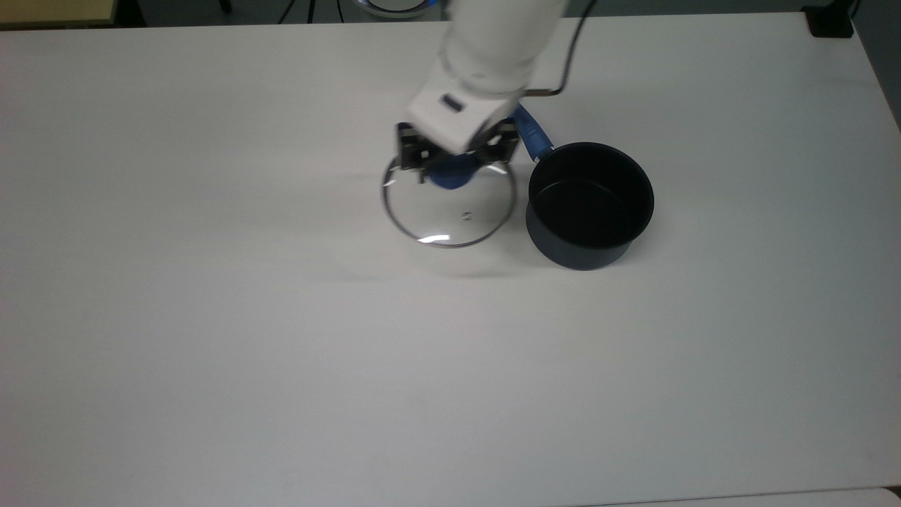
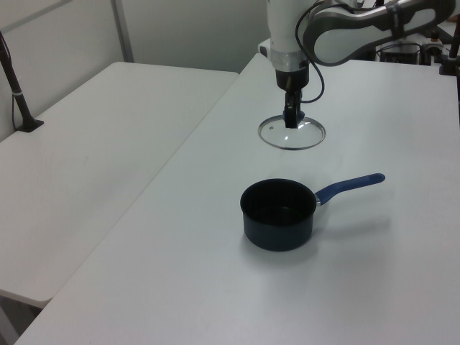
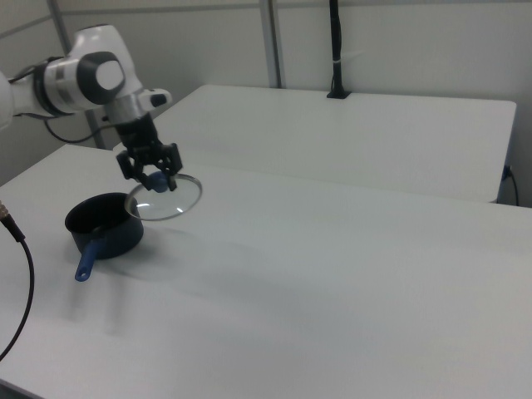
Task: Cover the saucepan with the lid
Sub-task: 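Carry the lid over the saucepan and lower it onto the rim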
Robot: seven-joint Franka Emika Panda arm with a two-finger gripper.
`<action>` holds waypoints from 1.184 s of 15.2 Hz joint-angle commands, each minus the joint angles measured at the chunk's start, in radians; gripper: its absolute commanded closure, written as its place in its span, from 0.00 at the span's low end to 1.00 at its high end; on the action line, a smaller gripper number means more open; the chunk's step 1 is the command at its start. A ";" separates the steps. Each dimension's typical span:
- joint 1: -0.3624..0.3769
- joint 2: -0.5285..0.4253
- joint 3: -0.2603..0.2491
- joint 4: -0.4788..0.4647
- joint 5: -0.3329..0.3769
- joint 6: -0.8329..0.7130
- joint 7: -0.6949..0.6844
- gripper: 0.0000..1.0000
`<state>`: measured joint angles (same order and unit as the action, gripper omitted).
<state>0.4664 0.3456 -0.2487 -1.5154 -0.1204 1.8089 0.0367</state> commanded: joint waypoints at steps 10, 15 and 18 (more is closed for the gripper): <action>0.193 0.041 0.041 0.030 -0.015 -0.046 0.215 0.43; 0.213 0.099 0.055 0.064 -0.013 -0.039 0.242 0.43; 0.224 0.131 0.055 0.096 -0.013 -0.039 0.256 0.43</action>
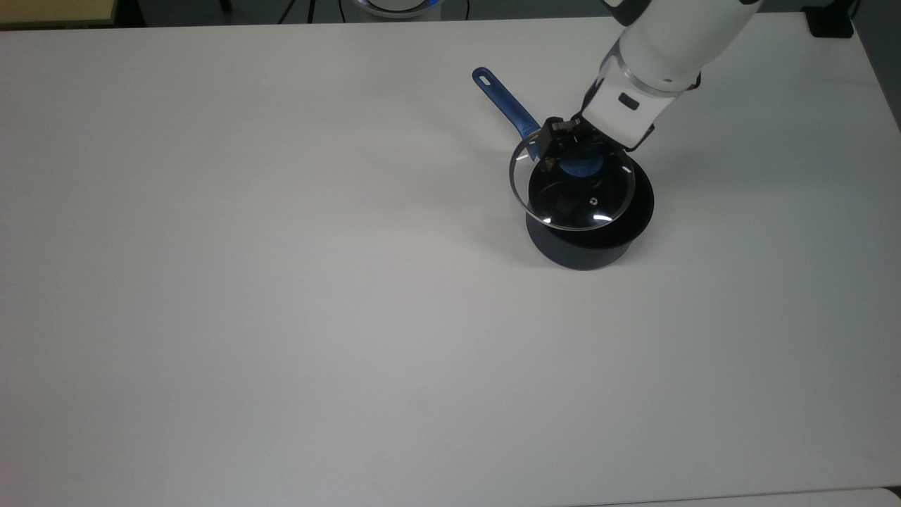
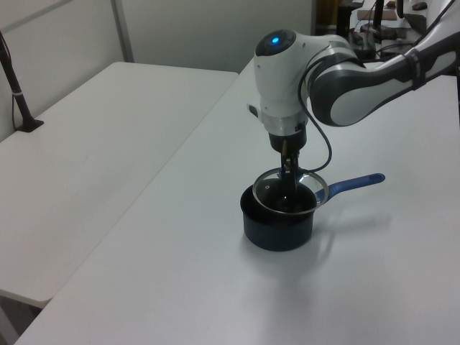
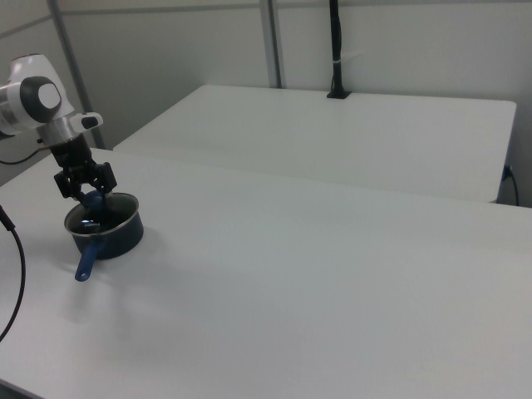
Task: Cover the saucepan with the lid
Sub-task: 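Carry the lid over the saucepan and lower it onto the rim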
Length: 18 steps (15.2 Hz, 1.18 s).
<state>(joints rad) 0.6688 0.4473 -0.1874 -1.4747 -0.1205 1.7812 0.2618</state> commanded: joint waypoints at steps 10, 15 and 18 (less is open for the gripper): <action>0.023 0.076 -0.006 0.117 -0.010 -0.008 0.048 0.43; 0.023 0.097 -0.007 0.148 -0.008 -0.008 0.059 0.42; 0.023 0.103 -0.007 0.146 -0.008 -0.009 0.059 0.41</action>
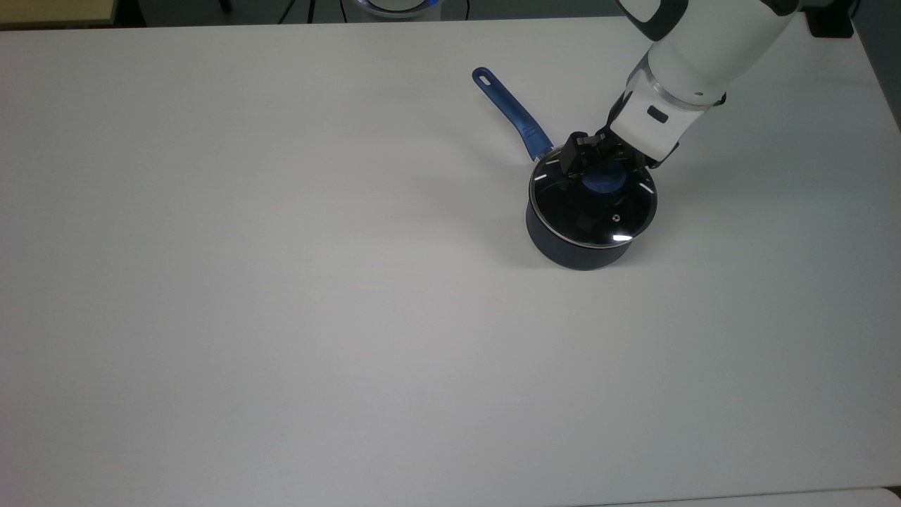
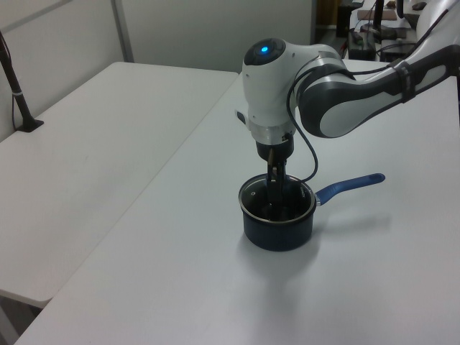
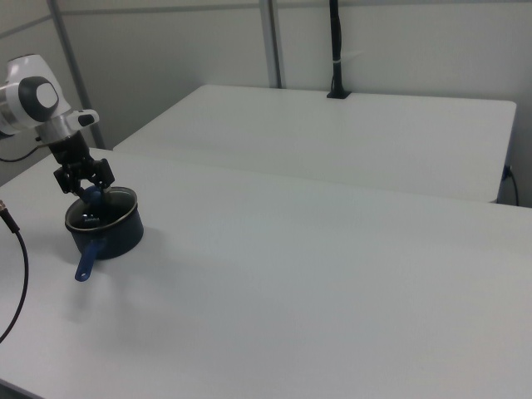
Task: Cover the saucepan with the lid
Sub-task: 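Open the gripper to release the knob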
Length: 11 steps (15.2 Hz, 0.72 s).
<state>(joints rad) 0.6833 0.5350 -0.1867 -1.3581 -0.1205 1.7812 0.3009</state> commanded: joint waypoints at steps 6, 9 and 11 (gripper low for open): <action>0.010 0.014 -0.008 0.019 -0.007 -0.011 0.012 0.40; 0.010 0.011 -0.007 0.014 -0.005 -0.016 0.010 0.40; 0.010 0.011 -0.007 0.014 -0.002 -0.016 0.012 0.33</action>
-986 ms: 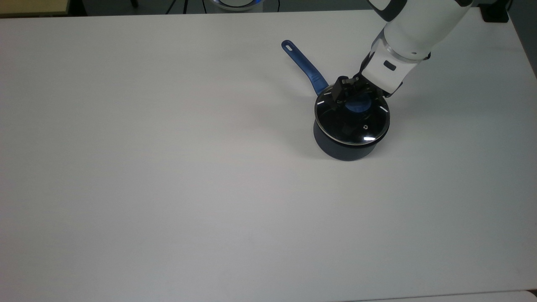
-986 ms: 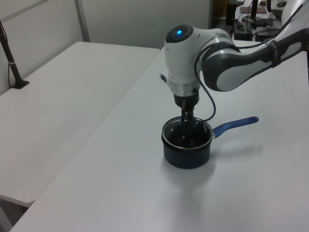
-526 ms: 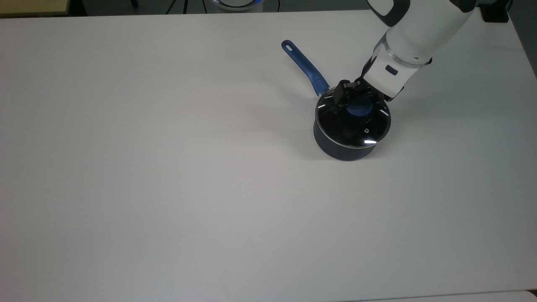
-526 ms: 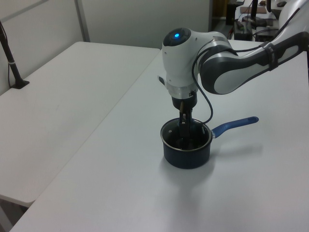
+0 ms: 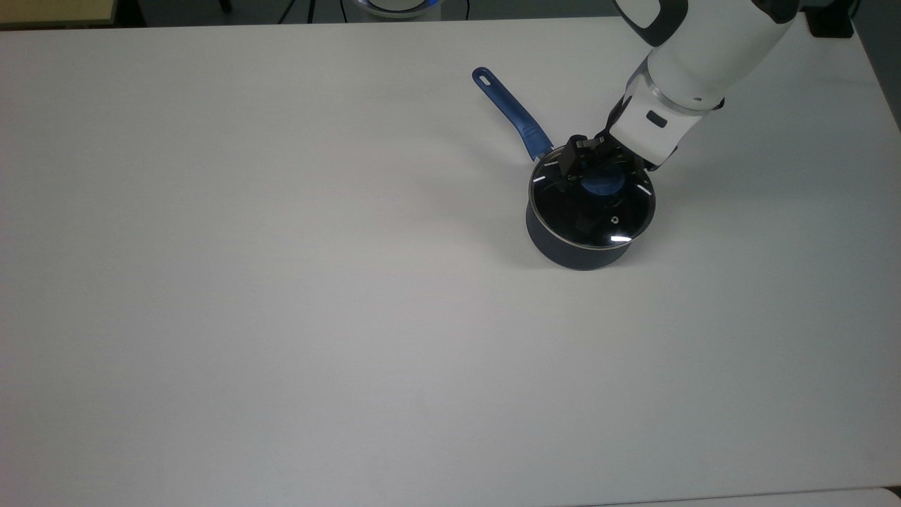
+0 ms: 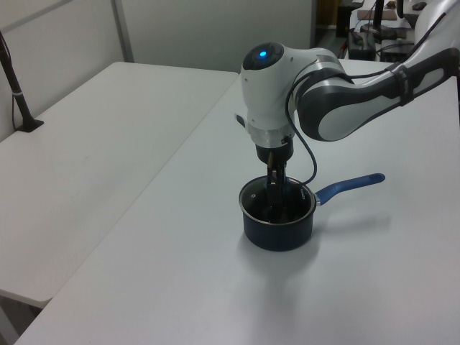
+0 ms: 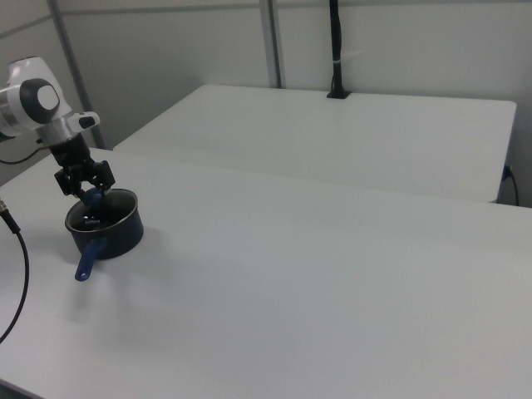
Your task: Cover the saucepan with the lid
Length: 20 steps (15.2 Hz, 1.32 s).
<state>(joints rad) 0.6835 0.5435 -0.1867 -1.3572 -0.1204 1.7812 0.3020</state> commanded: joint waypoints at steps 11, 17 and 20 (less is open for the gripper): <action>-0.012 -0.075 0.026 -0.012 0.008 -0.028 0.019 0.00; -0.051 -0.177 0.033 -0.020 0.045 -0.152 0.016 0.00; -0.163 -0.241 0.096 -0.034 0.047 -0.198 -0.006 0.00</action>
<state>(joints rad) 0.6289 0.3865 -0.1597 -1.3487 -0.0934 1.6259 0.3045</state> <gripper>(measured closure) 0.000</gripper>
